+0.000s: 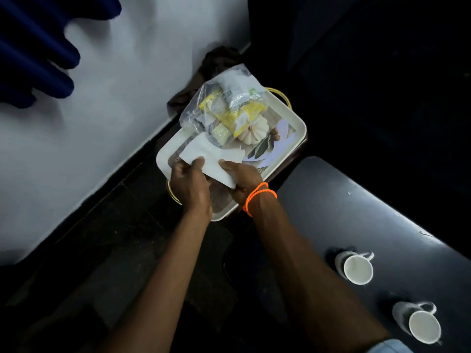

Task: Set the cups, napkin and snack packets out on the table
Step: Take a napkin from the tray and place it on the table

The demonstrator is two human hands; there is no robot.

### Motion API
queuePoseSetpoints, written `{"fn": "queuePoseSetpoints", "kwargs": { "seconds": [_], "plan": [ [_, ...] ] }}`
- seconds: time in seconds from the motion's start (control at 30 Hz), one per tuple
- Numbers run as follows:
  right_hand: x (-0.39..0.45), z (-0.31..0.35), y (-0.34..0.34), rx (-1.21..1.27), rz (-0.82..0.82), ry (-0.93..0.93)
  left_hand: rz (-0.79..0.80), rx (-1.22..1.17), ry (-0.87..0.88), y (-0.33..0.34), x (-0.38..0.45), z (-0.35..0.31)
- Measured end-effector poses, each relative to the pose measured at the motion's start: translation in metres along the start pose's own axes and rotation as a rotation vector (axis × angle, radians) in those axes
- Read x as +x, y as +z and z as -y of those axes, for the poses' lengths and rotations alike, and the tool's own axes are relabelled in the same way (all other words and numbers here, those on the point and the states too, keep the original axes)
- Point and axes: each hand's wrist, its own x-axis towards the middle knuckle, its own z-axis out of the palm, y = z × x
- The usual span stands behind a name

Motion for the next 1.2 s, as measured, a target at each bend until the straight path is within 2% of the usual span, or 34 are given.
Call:
{"fn": "queuePoseSetpoints", "kwargs": {
  "seconds": [0.07,0.13,0.2,0.3,0.4,0.5,0.6,0.77,0.83,0.87,0.93,1.0,1.07,1.1,1.2],
  "plan": [
    [-0.005,0.021,-0.026,-0.161,-0.115,-0.112,0.047,0.002,-0.135,0.012,-0.005,0.002],
    [-0.017,0.04,-0.055,-0.247,-0.101,-0.169,0.183,0.083,-0.274,0.025,-0.008,0.005],
    [-0.035,0.058,-0.089,-0.311,-0.067,-0.2,0.345,0.257,-0.296,0.04,-0.016,0.013],
    [-0.061,0.076,-0.137,-0.418,-0.173,-0.289,0.475,0.478,-0.185,0.069,-0.043,0.034],
    [-0.086,0.086,-0.186,-0.366,-0.284,-0.356,0.58,0.667,-0.061,0.1,-0.088,0.06],
    [-0.114,0.09,-0.241,-0.419,-0.488,-0.445,0.717,0.751,0.04,0.126,-0.138,0.091],
    [-0.154,0.088,-0.297,-0.428,-0.714,-0.489,0.851,0.827,0.053,0.141,-0.197,0.124],
    [-0.24,0.062,-0.381,-0.288,-0.935,-0.587,1.087,0.903,0.231,0.142,-0.311,0.183],
    [-0.275,0.048,-0.411,-0.173,-1.028,-0.559,1.181,0.974,0.35,0.134,-0.355,0.206],
    [-0.29,0.041,-0.426,-0.033,-1.064,-0.522,1.227,1.004,0.394,0.129,-0.375,0.216],
    [-0.319,0.026,-0.449,0.307,-1.047,-0.477,1.306,1.039,0.426,0.117,-0.413,0.237],
    [-0.345,0.011,-0.463,0.469,-0.996,-0.52,1.36,1.042,0.42,0.106,-0.448,0.255],
    [-0.363,-0.005,-0.476,0.398,-0.978,-0.584,1.433,1.034,0.402,0.097,-0.48,0.269],
    [-0.371,-0.011,-0.484,0.329,-1.019,-0.606,1.484,1.04,0.394,0.093,-0.495,0.275],
    [-0.396,-0.02,-0.518,0.121,-1.29,-0.579,1.635,1.094,0.361,0.089,-0.537,0.294]
  ]
}}
